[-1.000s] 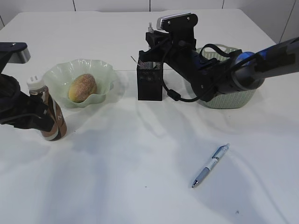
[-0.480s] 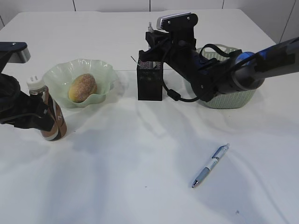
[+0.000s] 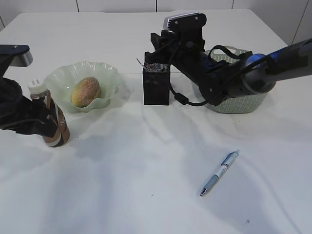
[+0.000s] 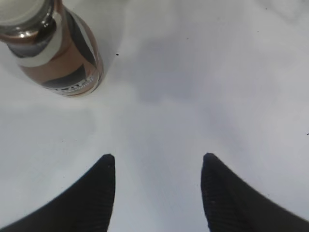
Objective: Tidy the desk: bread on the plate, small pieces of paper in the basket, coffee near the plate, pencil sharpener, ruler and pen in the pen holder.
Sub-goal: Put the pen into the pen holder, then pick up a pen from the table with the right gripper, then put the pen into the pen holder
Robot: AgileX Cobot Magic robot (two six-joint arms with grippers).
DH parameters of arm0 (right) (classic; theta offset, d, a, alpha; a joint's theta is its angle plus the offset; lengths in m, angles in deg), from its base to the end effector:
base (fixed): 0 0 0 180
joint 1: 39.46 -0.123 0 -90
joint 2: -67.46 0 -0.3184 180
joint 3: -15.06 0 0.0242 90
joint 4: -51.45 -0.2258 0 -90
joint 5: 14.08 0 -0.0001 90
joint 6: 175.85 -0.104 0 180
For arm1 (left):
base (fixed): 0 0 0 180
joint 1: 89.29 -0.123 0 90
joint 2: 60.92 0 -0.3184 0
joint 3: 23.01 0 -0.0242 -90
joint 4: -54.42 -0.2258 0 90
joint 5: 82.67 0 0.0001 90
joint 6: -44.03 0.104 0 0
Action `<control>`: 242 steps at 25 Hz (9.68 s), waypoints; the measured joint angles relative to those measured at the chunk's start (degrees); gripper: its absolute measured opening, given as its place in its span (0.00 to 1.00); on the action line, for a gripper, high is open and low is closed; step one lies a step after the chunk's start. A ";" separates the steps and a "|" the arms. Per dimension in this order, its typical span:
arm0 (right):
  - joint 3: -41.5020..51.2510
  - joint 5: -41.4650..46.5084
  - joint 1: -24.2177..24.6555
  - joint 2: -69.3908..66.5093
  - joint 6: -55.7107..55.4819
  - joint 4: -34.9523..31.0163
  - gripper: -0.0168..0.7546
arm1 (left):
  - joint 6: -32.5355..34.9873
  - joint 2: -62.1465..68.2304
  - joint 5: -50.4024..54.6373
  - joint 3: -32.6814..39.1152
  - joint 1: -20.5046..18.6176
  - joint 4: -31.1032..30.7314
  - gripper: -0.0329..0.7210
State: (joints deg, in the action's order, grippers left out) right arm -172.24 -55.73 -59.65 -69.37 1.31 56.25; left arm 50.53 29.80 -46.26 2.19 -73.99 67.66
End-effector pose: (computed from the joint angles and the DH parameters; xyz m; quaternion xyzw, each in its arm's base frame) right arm 0.4913 0.1868 0.2193 -0.1458 0.6791 0.1405 0.7056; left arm 0.2534 -0.0840 0.2738 0.1100 0.9611 -0.1066 0.2300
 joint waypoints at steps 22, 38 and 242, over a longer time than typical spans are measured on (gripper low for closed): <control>-0.03 14.11 0.00 7.31 0.00 2.69 0.55 | 0.00 0.00 0.12 0.00 0.00 0.00 0.57; -0.03 64.03 0.00 20.52 -5.10 -1.90 0.55 | 0.00 0.00 4.27 0.00 0.00 0.00 0.57; -8.49 88.47 3.09 17.96 -9.45 -6.39 0.14 | -0.64 0.00 10.35 0.00 0.00 2.28 0.57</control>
State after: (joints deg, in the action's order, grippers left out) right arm -180.73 32.75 -56.56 -51.40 -8.13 49.86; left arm 49.89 29.80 -35.91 2.19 -73.99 69.94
